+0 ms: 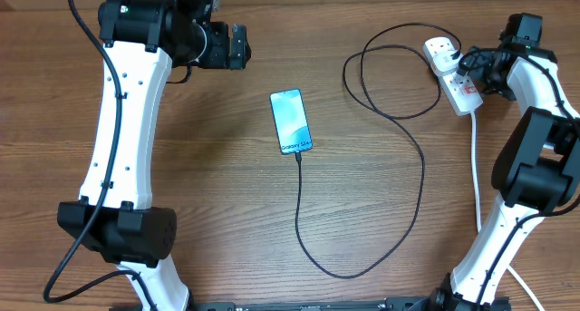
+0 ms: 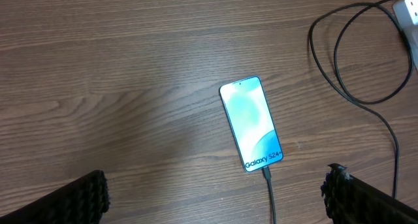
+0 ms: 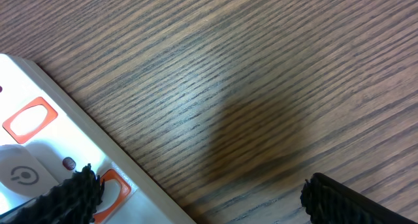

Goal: Plug charger to phone and switch on socket
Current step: 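Lift the right gripper off the power strip and pull it back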

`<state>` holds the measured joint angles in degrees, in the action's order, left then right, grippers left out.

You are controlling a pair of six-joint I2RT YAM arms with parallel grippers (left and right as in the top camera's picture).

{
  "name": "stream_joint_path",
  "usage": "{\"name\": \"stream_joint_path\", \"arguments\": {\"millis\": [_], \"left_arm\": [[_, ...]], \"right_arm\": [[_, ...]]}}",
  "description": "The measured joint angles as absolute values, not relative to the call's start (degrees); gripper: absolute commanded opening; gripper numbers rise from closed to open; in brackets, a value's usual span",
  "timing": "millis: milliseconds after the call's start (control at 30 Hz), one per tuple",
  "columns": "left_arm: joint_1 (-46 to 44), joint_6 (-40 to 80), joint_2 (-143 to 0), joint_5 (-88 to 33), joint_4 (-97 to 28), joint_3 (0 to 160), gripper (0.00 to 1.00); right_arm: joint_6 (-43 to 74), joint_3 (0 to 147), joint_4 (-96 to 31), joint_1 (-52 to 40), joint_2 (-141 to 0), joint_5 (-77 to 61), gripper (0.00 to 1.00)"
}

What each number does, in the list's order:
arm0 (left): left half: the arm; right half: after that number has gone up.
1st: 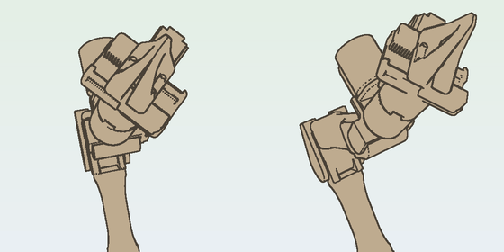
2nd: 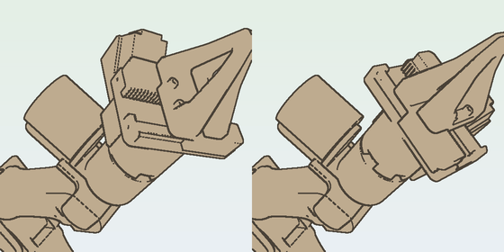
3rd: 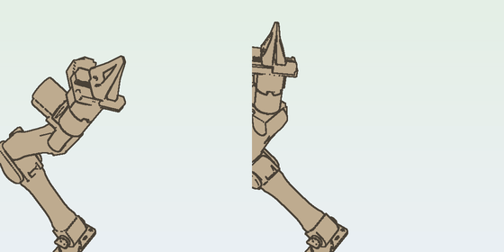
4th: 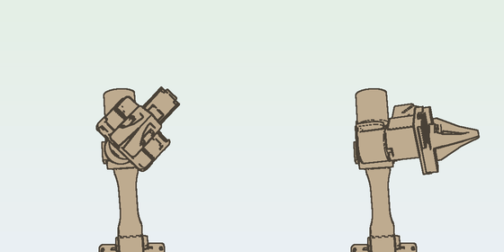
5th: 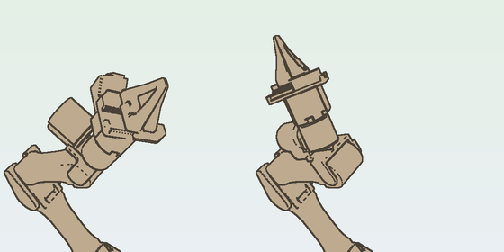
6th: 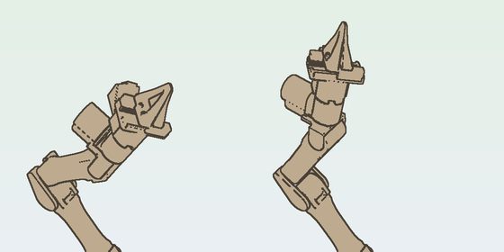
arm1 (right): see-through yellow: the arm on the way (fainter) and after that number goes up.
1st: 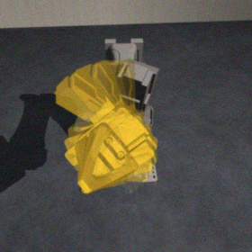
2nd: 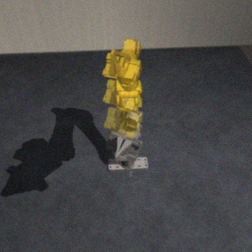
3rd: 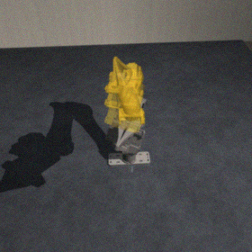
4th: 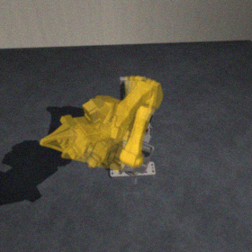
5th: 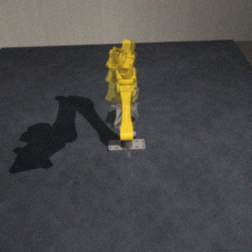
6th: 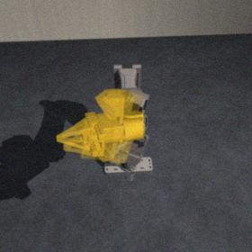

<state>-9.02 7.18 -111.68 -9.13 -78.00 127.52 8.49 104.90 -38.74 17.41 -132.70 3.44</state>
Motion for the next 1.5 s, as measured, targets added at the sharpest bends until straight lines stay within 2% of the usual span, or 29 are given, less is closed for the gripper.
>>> {"name": "stream_joint_path", "arguments": {"millis": [1067, 1333, 1500], "left_arm": [[-9.02, 7.18, -111.68, -9.1, -78.0, 127.52, 1.0], [-9.02, 7.18, -111.68, -9.1, -77.97, 127.52, 1.0], [-9.02, 7.18, -111.68, -9.1, -78.0, 127.52, 1.0]], "right_arm": [[7.44, 105.45, -41.39, 17.63, -132.77, -1.02, 1.0], [9.5, 107.66, -49.6, 17.65, -132.57, -3.77, 1.0], [10.2, 107.66, -52.66, 18.61, -126.74, -4.62, 1.0]]}}
